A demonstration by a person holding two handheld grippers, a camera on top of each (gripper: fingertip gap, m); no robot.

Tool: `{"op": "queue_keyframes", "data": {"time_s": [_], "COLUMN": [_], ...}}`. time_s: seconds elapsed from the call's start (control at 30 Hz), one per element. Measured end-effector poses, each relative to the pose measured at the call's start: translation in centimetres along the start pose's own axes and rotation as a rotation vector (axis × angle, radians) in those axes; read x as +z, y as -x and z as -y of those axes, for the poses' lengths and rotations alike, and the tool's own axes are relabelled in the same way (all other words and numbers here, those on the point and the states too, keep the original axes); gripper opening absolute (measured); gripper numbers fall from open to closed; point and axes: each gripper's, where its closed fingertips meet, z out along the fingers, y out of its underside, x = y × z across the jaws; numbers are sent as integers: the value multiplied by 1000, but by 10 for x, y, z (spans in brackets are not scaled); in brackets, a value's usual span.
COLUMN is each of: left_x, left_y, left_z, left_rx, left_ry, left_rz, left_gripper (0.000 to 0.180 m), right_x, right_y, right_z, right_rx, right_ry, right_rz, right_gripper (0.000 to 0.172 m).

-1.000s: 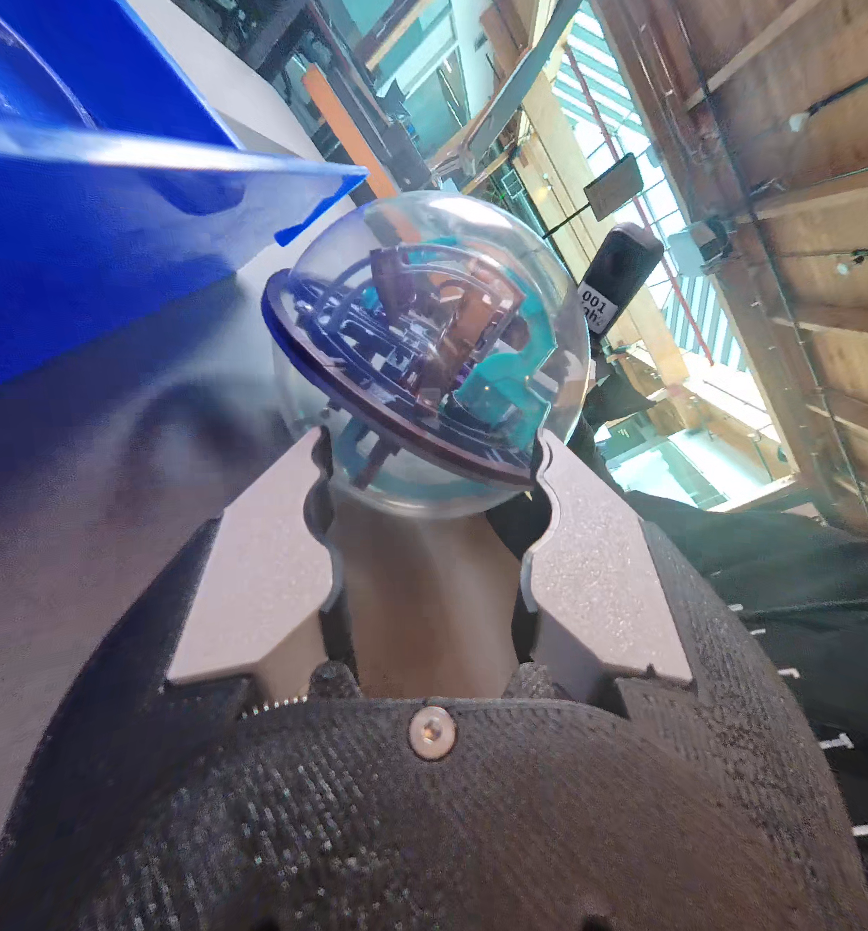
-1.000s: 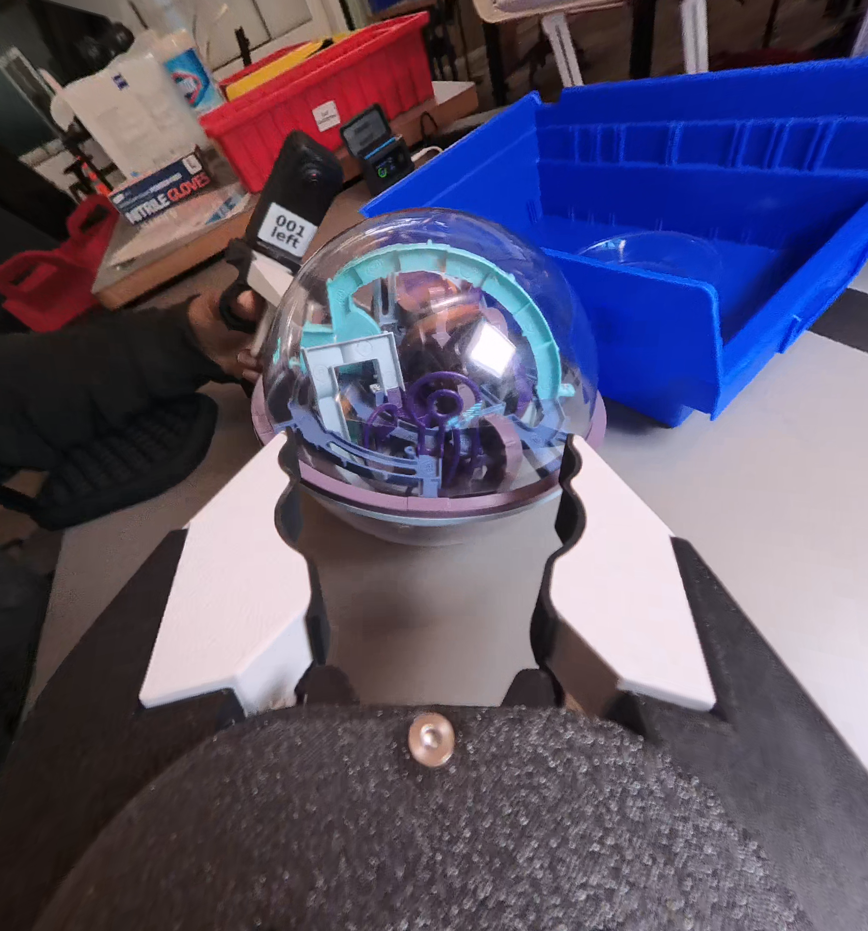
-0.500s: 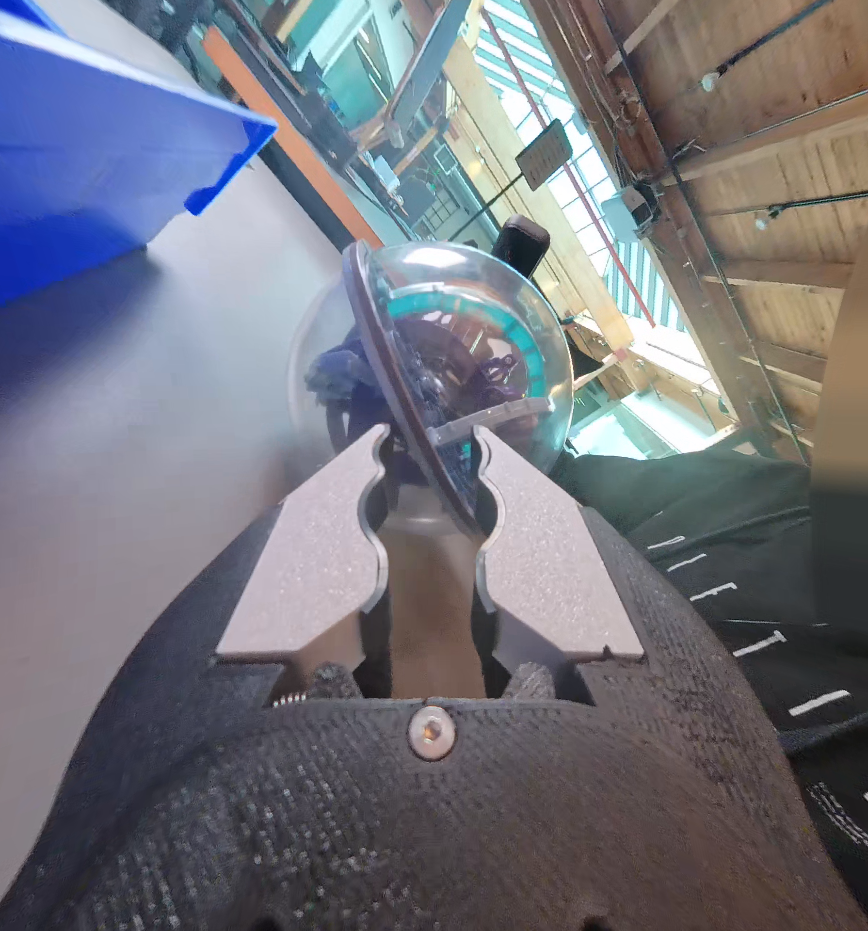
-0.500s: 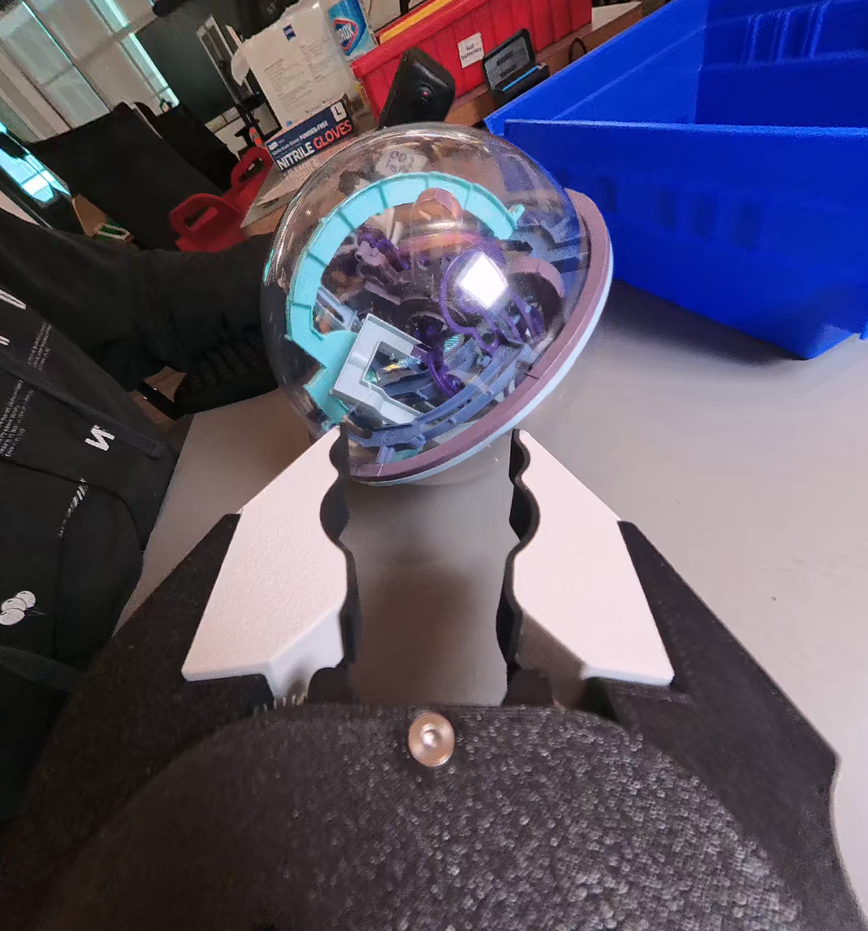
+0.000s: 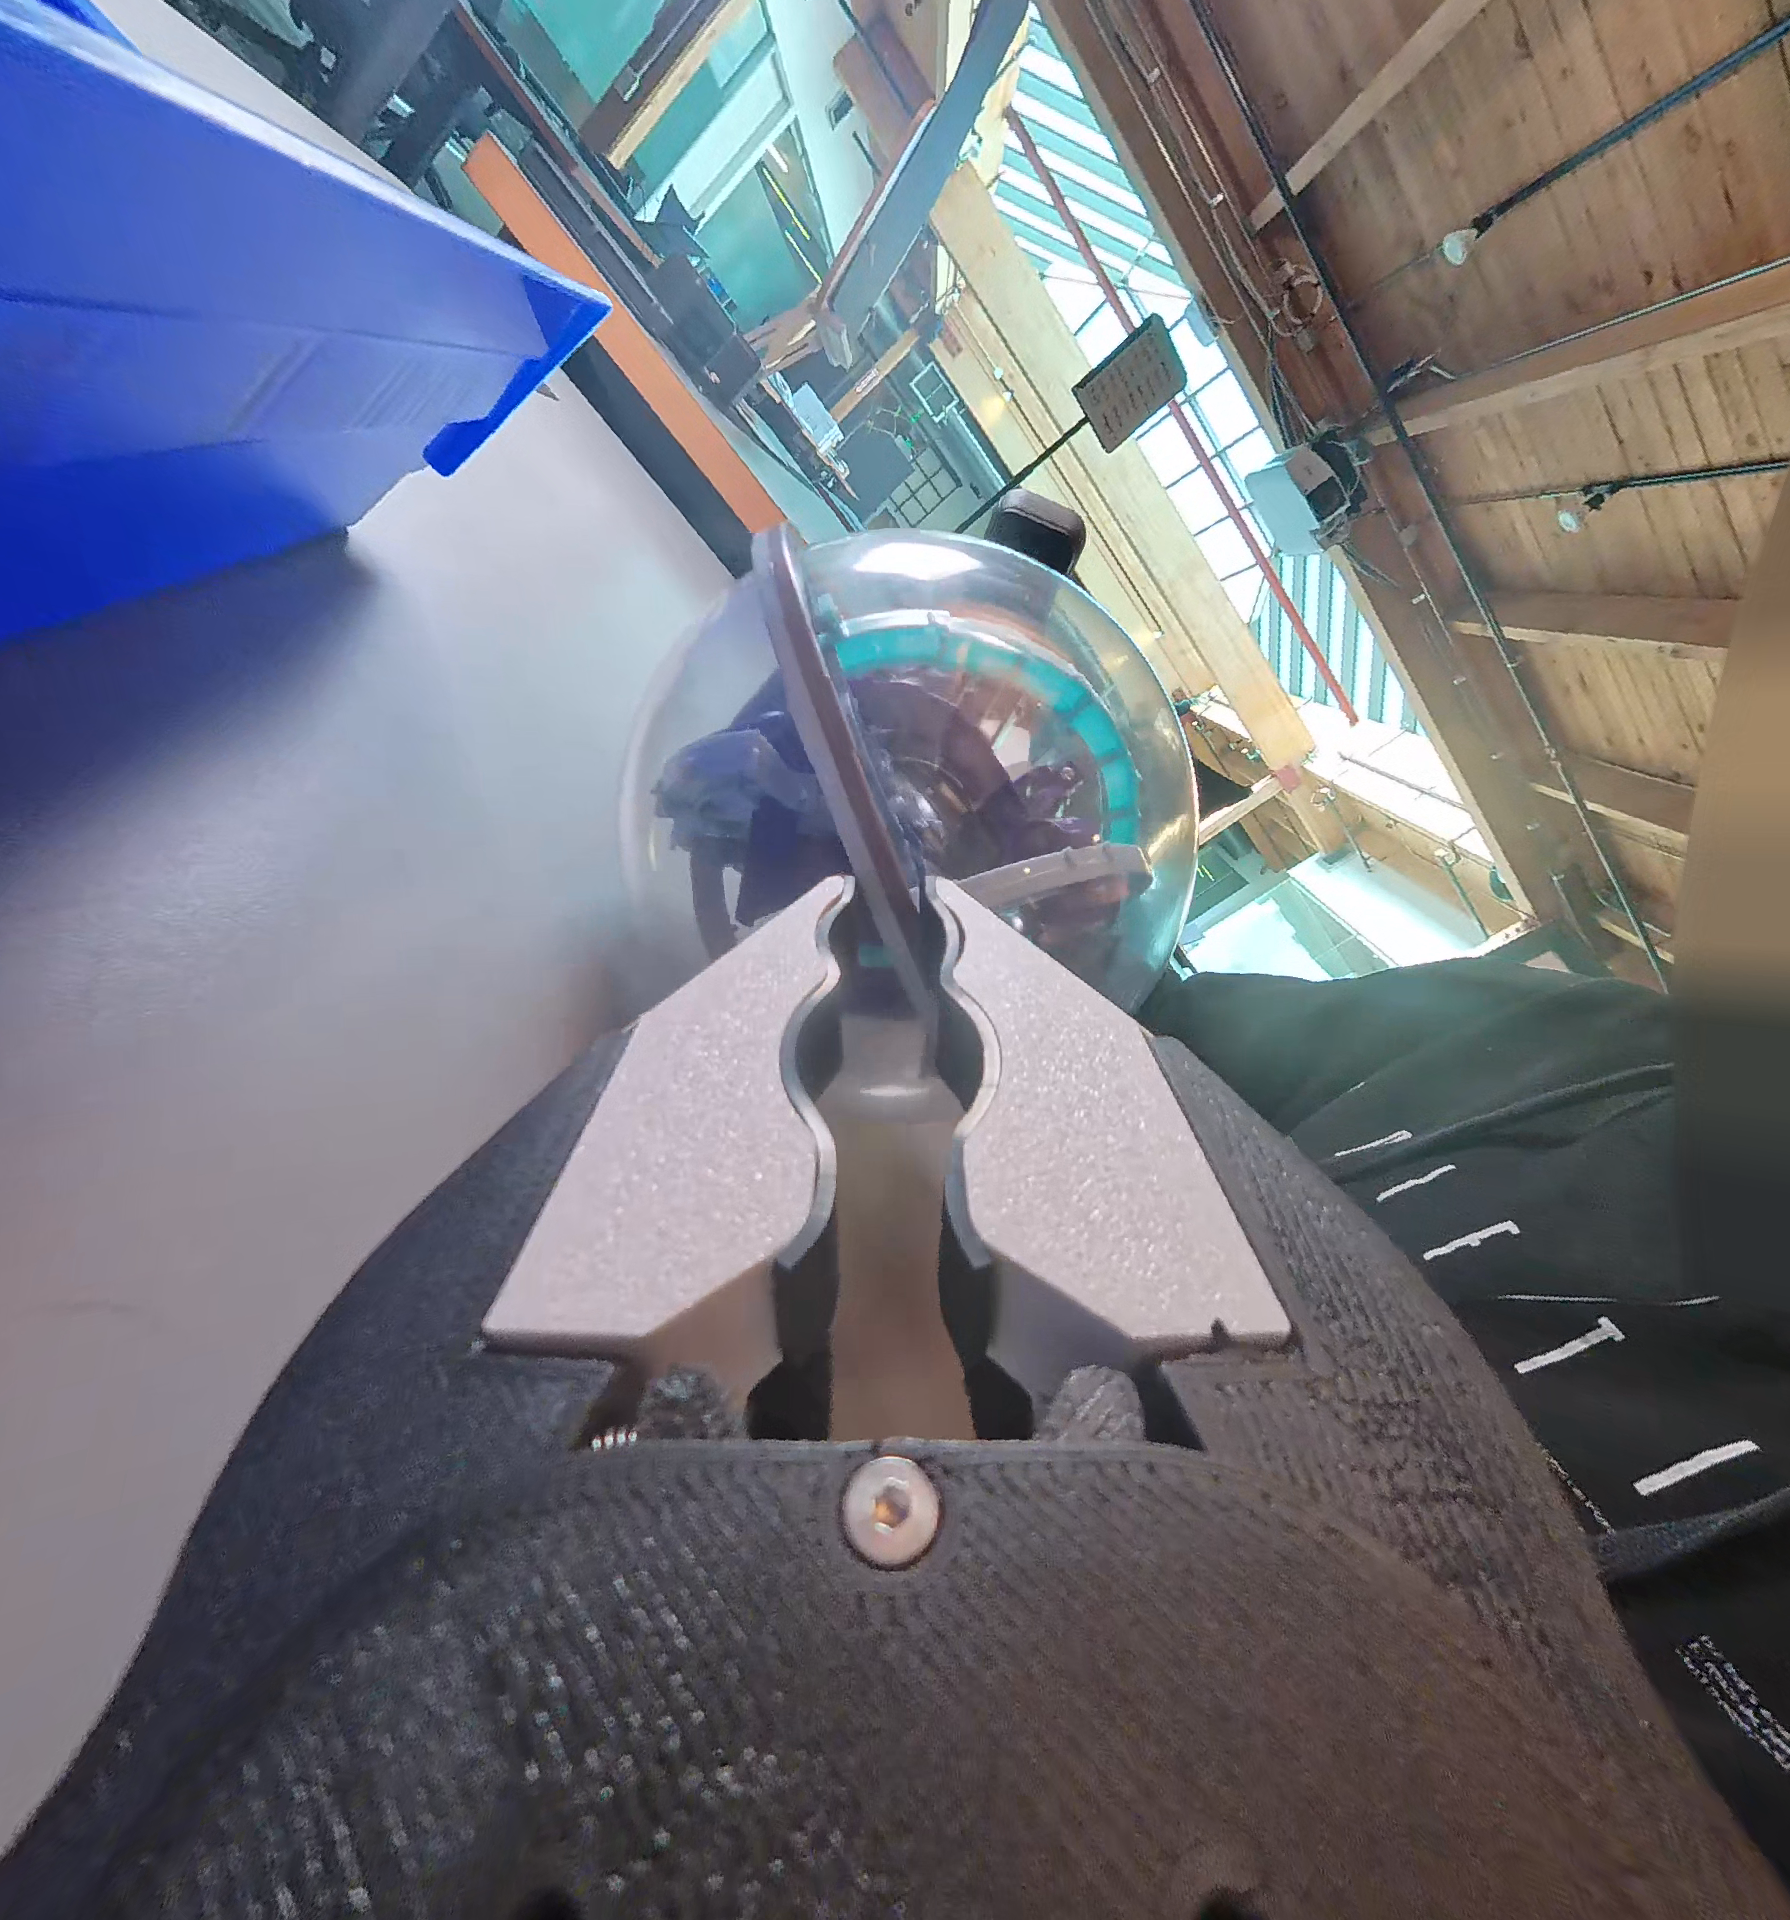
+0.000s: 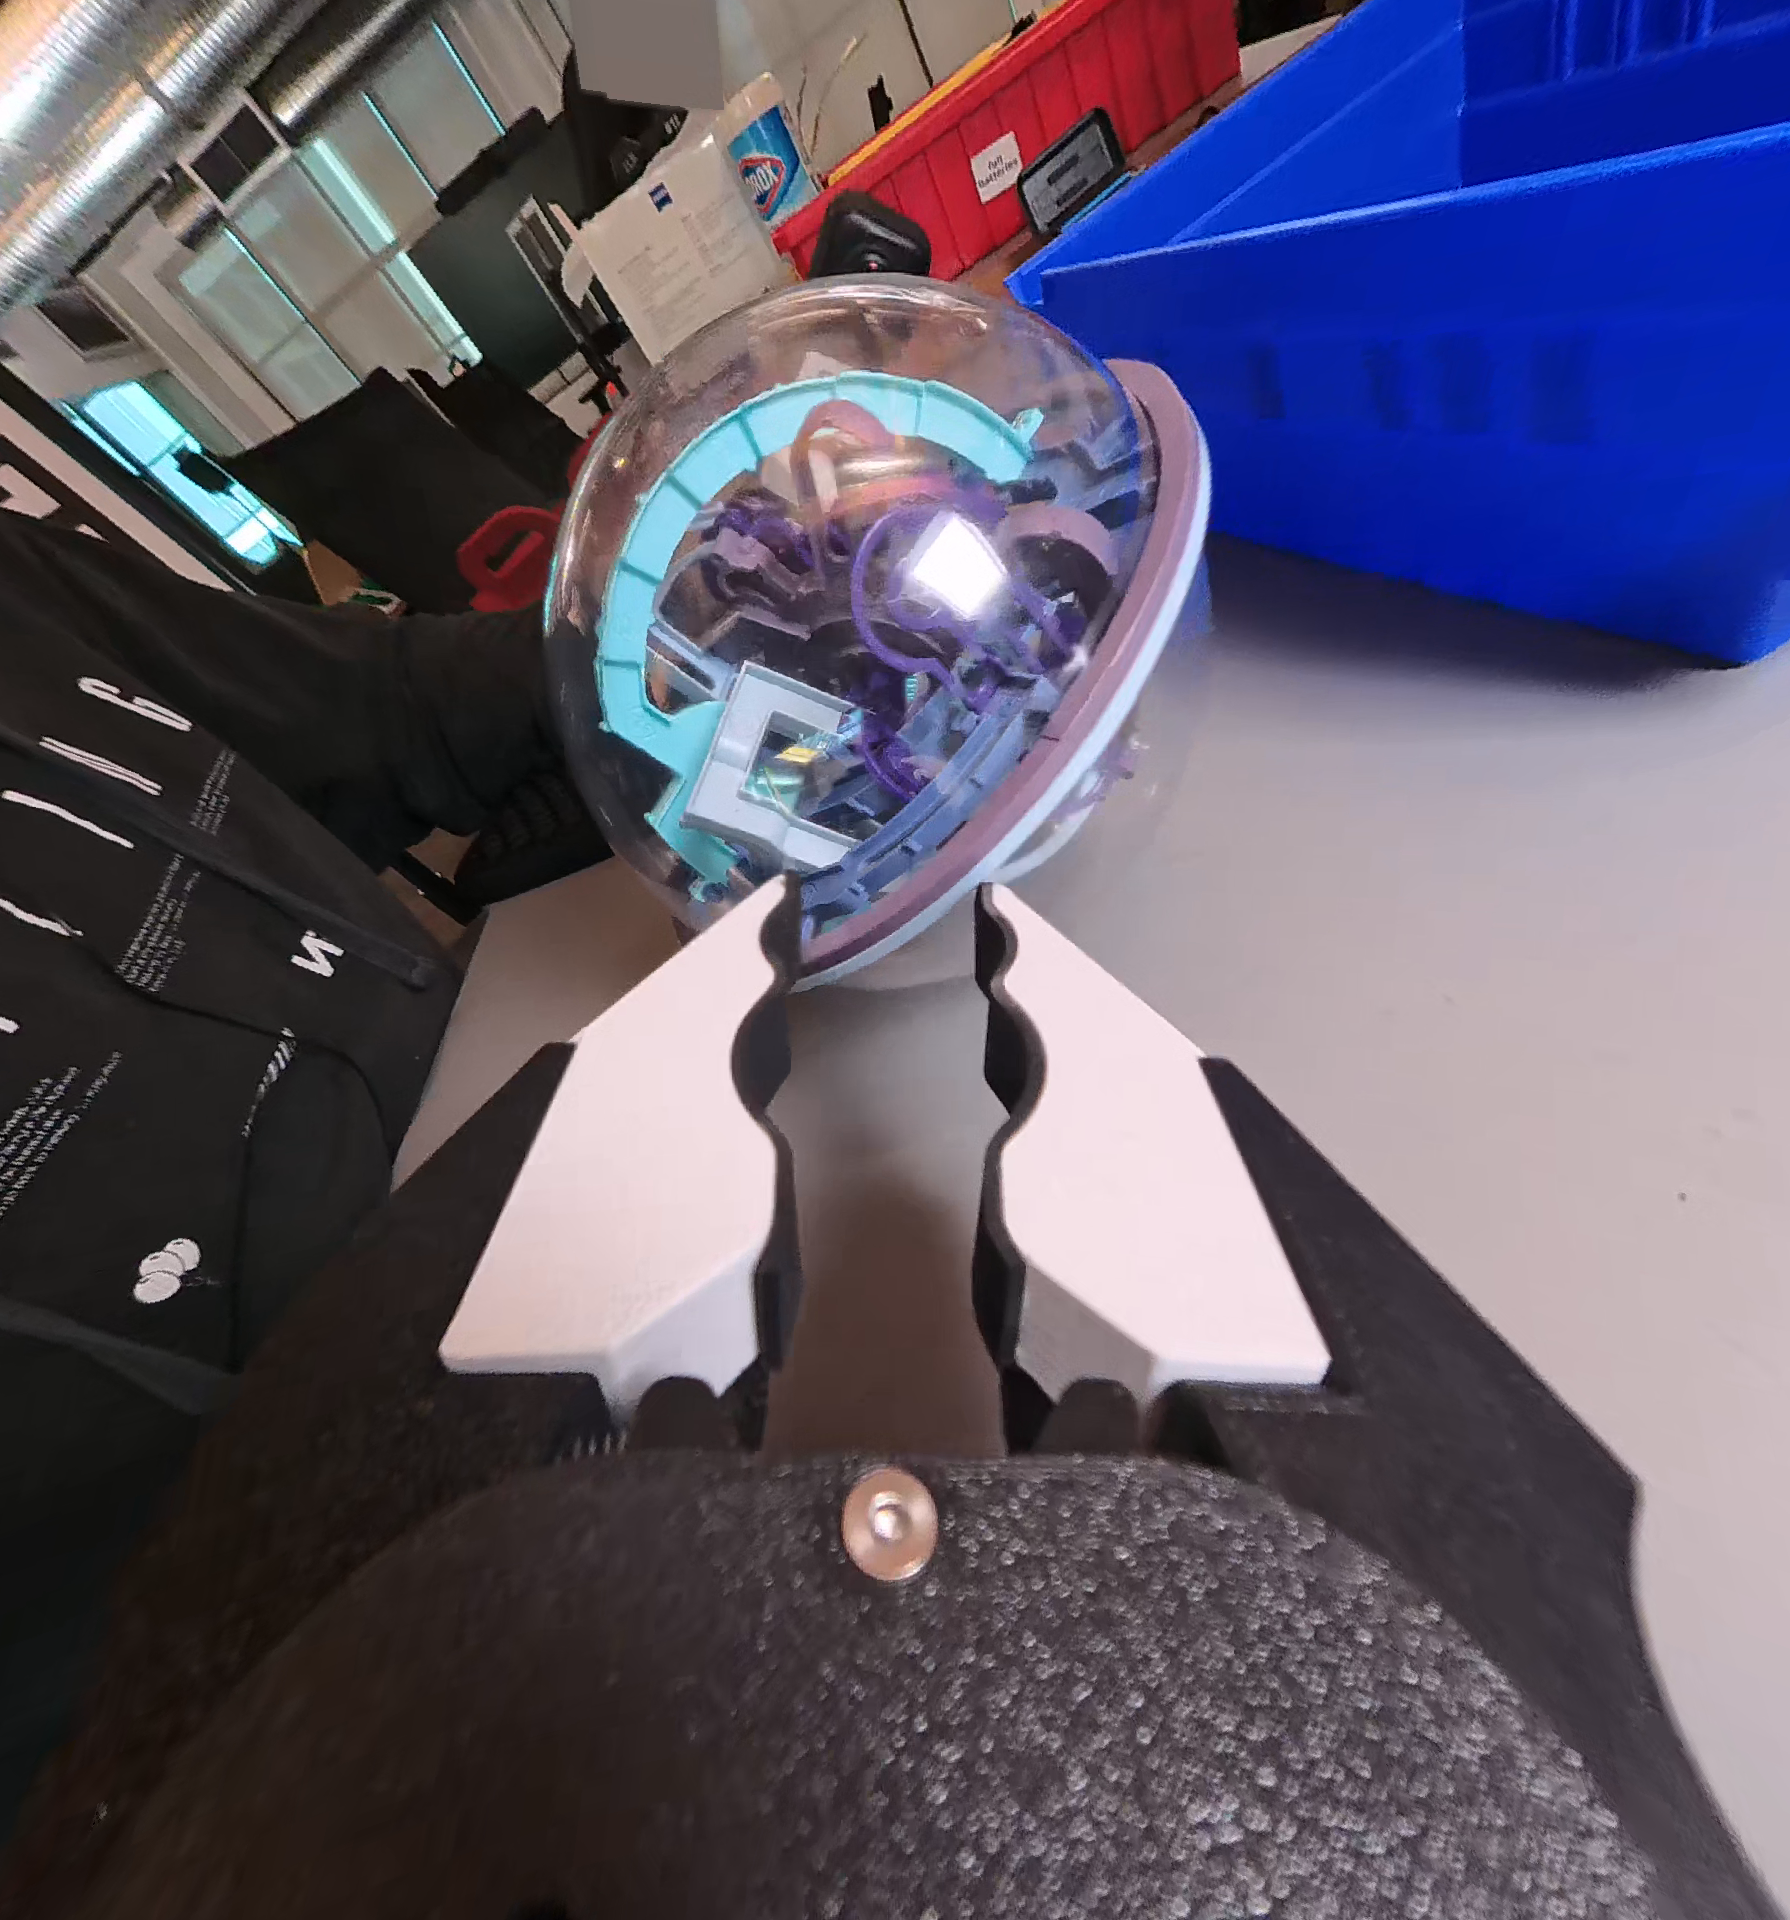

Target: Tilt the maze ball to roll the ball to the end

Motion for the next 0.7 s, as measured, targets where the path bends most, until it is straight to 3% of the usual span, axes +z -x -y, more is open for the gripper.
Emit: {"op": "queue_keyframes", "data": {"time_s": [0.17,0.5,0.7], "left_x": [-1,0,-2], "left_y": [0,-5,-11], "left_z": [-3,-9,-27], "left_rx": [-2,38,107], "left_ry": [3,36,130], "left_rz": [4,-5,8], "left_gripper": [7,7,26], "right_x": [-1,-4,-4], "right_y": [2,-2,-3], "right_z": [0,3,3], "right_rx": [22,99,108], "right_ry": [-23,-49,-55], "right_rz": [23,41,35], "right_gripper": [12,7,7]}}
